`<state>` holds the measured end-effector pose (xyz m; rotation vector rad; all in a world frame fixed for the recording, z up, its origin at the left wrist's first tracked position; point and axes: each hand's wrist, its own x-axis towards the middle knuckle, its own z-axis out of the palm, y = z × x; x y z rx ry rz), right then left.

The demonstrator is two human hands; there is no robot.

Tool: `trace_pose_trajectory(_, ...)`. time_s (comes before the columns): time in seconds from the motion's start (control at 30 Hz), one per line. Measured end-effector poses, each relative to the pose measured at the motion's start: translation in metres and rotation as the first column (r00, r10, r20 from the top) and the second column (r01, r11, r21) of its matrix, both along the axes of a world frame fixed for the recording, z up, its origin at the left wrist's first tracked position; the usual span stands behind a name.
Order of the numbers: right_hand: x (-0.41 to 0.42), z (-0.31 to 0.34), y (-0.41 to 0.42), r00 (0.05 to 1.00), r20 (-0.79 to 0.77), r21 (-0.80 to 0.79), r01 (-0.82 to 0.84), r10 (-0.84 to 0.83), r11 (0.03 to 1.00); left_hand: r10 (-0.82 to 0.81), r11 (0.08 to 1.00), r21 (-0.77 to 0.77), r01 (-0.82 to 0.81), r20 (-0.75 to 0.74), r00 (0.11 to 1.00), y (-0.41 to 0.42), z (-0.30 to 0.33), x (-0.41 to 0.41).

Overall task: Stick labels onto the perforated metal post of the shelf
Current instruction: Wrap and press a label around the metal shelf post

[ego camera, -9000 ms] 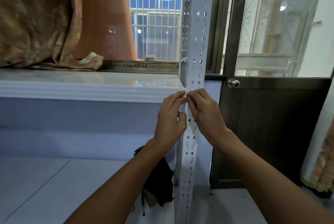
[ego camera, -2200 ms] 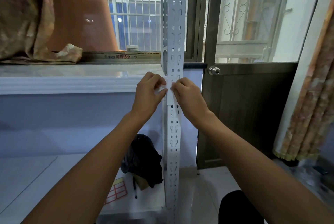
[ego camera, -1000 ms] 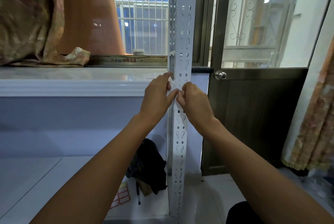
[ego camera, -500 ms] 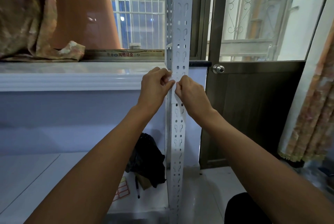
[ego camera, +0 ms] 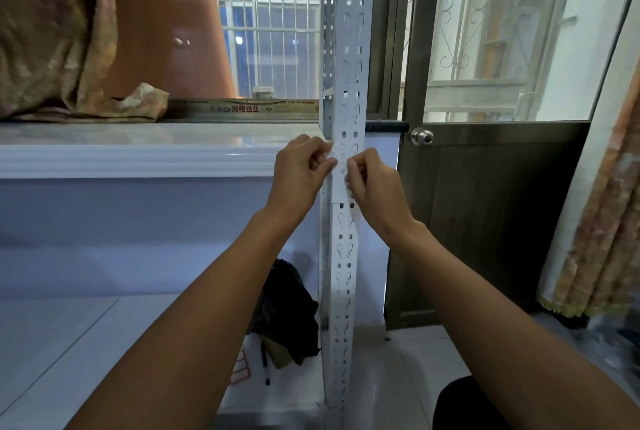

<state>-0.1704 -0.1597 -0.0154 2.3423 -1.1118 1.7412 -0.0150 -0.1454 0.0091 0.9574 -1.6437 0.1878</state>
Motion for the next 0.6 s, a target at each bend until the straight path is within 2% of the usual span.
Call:
trace_pose_trajectory(0.13, 0.003, -0.002, -0.001, 0.995, -0.068, -0.031, 0.068, -0.070, 0.997, -0.002, 1.000, -0.001, 0.002, 0.001, 1.000, 0.000, -0.001, -0.001)
trace_pose_trajectory(0.33, 0.015, 0.008, 0.001, 0.984, -0.080, -0.059, 0.155, -0.159, 0.986, 0.005, 1.000, -0.018, -0.006, -0.014, 1.000, 0.000, -0.003, -0.003)
trace_pose_trajectory(0.43, 0.012, 0.010, -0.003, 0.990, -0.065, -0.038, 0.119, -0.121, 0.992, 0.005, 1.000, -0.026, -0.005, 0.012, 1.000, 0.000, -0.003, -0.002)
trace_pose_trajectory(0.6, -0.002, 0.006, -0.005, 0.993, 0.107, 0.007, -0.055, 0.054, 0.998, 0.009, 0.999, -0.040, -0.009, 0.016, 1.000, 0.000, -0.003, -0.002)
